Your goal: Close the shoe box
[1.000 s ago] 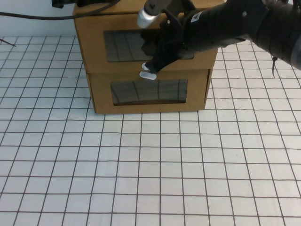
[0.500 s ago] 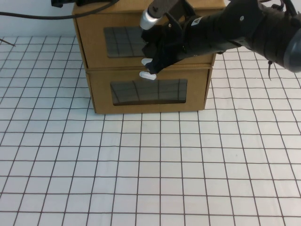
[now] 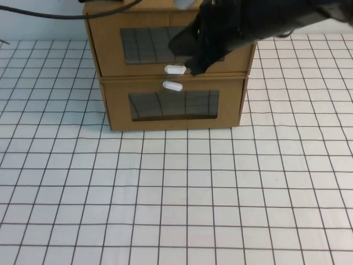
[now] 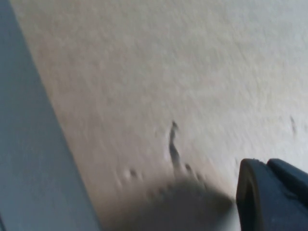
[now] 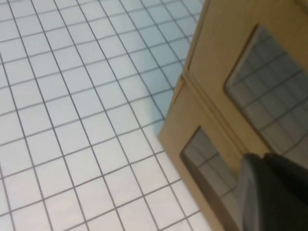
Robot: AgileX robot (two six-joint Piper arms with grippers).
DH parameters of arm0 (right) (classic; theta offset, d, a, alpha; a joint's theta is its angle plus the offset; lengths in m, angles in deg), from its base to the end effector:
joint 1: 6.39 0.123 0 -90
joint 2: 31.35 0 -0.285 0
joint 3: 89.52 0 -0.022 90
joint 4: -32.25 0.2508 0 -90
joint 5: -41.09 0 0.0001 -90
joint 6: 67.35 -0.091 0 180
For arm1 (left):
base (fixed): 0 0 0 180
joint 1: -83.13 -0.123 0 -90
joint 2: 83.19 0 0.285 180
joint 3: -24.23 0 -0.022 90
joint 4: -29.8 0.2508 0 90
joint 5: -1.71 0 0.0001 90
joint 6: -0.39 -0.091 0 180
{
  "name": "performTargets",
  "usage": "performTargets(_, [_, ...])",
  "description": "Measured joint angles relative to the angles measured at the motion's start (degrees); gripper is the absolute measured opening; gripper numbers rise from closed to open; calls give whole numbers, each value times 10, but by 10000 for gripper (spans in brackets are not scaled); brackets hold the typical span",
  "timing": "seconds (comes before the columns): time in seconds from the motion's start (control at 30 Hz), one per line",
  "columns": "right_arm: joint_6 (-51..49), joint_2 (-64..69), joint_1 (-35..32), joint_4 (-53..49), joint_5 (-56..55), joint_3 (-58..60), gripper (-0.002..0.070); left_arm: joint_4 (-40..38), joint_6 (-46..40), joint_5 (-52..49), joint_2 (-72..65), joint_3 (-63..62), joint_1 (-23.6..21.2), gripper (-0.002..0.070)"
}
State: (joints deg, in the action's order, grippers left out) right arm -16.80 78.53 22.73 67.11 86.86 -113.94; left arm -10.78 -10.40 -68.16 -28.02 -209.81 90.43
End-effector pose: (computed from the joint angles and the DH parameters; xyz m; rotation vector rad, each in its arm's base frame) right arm 0.3423 0.2334 0.3844 -1.1889 1.8196 0.5058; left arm 0.4326 -0.1115 0.4092 0.3566 2.2868 -0.8831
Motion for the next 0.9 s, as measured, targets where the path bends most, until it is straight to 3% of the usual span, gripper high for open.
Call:
performTargets(0.33, [-96,-85,-20,-129,23,0,-13,84,-9,-22,97,-1,0,-5])
performTargets(0.67, [-180,-190,-151,-139,61,9,-13,133,-11,-26,262,81,0,-5])
performTargets(0.9, [-221,-295,-218,-139,15,114,-13,174,-25,-28,403,233,0,-5])
